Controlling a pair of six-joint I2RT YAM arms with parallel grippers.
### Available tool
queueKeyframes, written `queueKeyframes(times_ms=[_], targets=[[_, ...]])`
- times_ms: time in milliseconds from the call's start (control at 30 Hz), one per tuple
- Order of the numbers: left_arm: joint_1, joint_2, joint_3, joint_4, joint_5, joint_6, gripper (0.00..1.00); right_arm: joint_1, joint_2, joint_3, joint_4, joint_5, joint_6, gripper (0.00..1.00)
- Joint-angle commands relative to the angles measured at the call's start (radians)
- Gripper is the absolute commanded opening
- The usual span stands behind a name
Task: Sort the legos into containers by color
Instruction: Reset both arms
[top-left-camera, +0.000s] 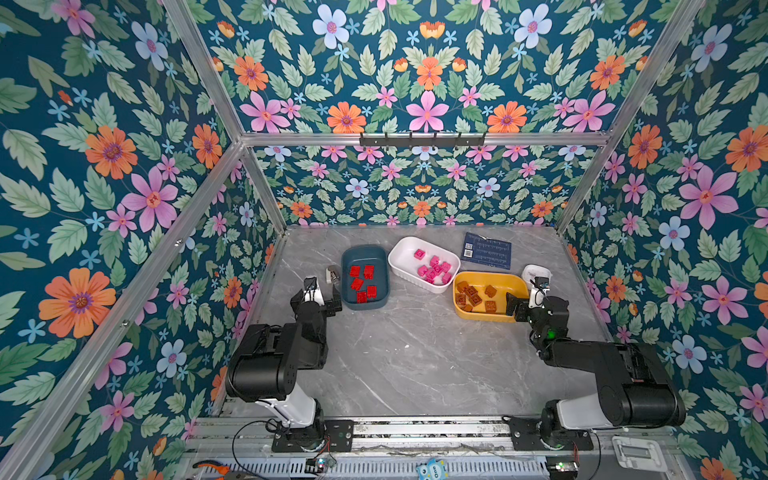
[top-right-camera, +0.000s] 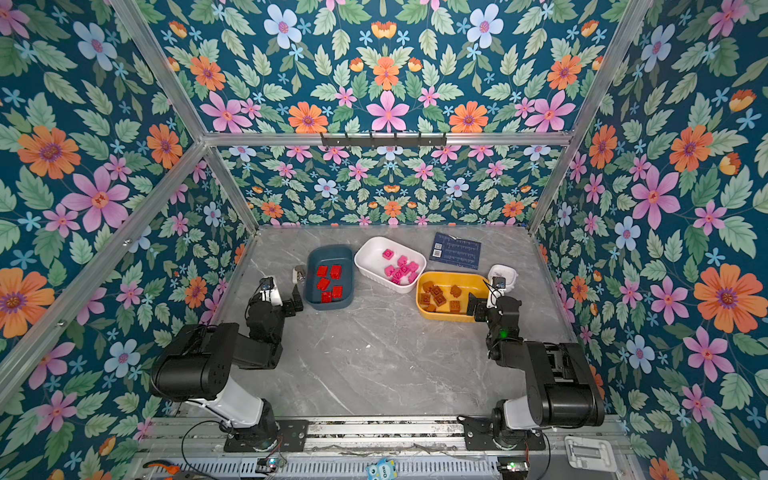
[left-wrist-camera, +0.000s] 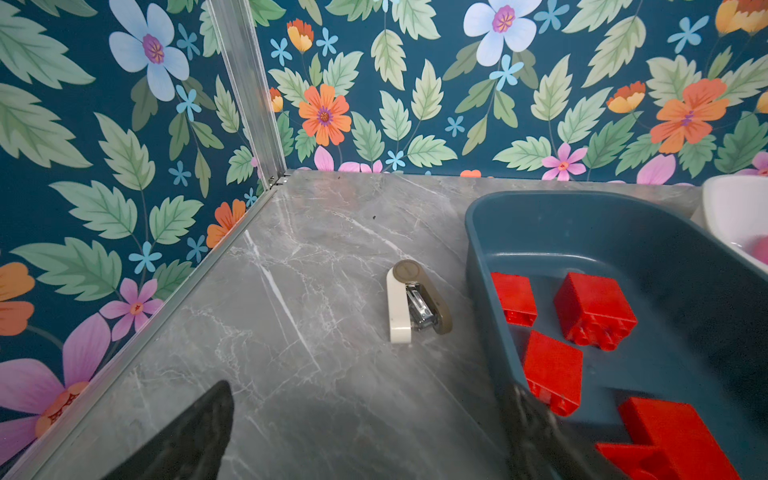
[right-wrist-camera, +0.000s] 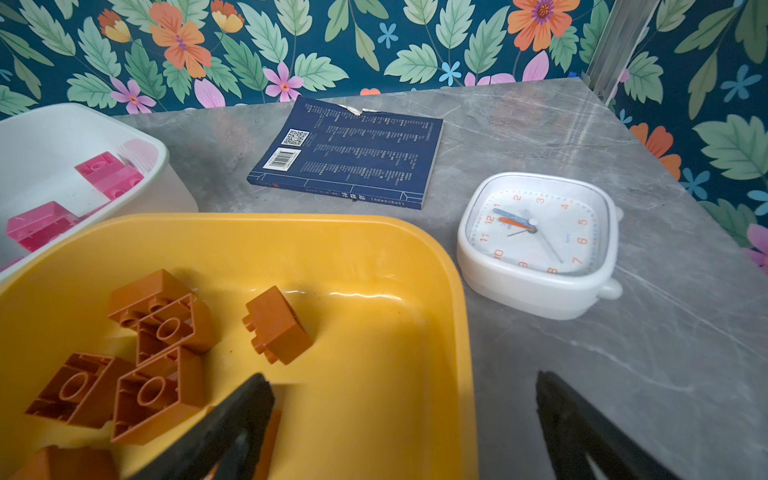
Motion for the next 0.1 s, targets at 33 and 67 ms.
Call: queueKeyframes(times_ms=[33,67], targets=[[0.000,0.000,0.002,0.012,-0.013,-0.005,1.00,0.000,0.001,0.002,0.033,0.001,0.011,0.99],[0.000,-0.002,0.002,0.012,-0.013,-0.005,1.00,0.001,0.001,0.002,0.032,0.001,0.011,0.99]])
